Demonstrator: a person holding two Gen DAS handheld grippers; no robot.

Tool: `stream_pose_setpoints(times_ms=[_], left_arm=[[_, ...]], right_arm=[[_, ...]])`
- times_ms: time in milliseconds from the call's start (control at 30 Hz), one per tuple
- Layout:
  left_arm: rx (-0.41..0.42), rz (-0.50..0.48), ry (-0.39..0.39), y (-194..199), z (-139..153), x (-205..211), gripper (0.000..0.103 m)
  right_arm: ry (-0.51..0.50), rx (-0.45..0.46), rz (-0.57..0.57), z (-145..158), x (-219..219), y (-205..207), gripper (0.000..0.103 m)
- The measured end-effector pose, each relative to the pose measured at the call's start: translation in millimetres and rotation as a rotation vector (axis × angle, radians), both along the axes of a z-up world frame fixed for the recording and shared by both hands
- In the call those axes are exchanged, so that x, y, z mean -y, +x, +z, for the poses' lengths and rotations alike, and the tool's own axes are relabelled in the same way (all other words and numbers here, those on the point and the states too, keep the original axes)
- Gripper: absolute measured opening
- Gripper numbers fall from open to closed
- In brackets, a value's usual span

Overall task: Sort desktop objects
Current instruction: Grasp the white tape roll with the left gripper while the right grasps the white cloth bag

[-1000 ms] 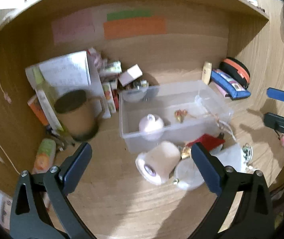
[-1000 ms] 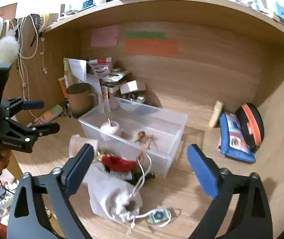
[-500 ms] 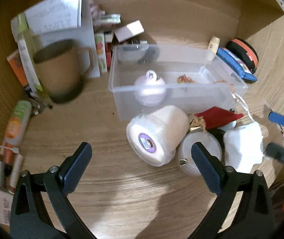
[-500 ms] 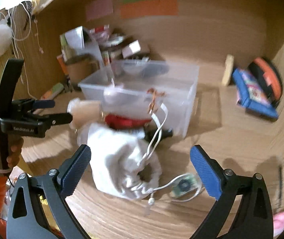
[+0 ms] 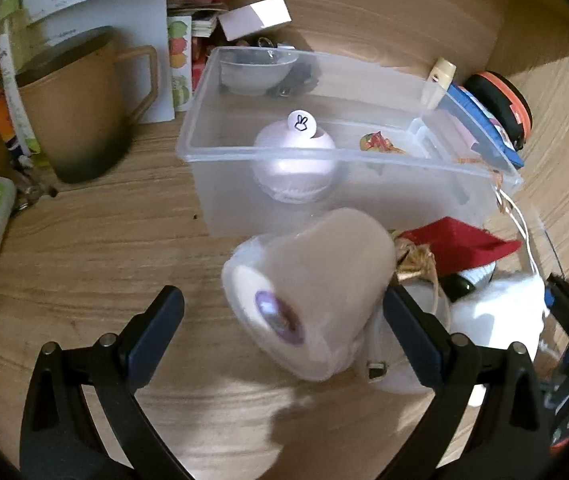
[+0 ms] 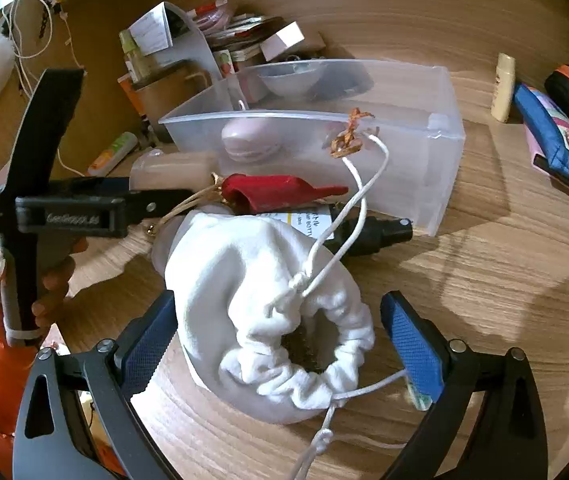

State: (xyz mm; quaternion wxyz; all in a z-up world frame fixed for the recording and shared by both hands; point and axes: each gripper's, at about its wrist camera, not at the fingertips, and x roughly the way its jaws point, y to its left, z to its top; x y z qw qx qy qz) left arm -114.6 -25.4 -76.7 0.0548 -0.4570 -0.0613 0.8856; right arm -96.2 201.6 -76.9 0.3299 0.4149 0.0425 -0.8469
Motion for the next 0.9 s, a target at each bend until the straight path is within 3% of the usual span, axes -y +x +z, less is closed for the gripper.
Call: stream_pose_setpoints(times_ms=[67,133,200,267,333,400,567,900], left_arm=[[0.004,0.001,0.028,-5.0,-2.5,0.2,0.101],[0.01,0.006,0.062,-9.1,-5.1,1.5,0.101],[0.012,0.013,0.093,-12.0,-7.4,3.2,0.101],[0.011,0.017,0.111,-13.3,-8.9,4.8,0.101],[0.008,0.007,0.128,-12.9,-9.3,5.0,0.097],[-0.001,-0.01,0.138,-11.4,-7.7,4.1,0.088],[-0.02,-0.005,0.121,-4.9,-5.5,2.9,0.083],[-0.065,0.045,0.114,17.1,-1.9,18.3,0.069]], right_arm=[[-0.001,0.001,0.013,0.0,1.8,1.7,0.095],[-0.006,0.004,0.037,-0.2,4.3,3.5,0.086],[-0.024,0.015,0.072,0.0,5.8,5.2,0.069],[-0.036,0.018,0.09,1.5,6.6,7.0,0.061],[-0.037,0.006,0.095,3.8,6.8,9.3,0.056],[-0.048,0.003,0.095,5.9,6.1,9.3,0.049],[-0.065,-0.012,0.082,6.6,-1.7,7.7,0.03],[-0.109,-0.066,0.027,29.4,-20.6,6.8,0.026]])
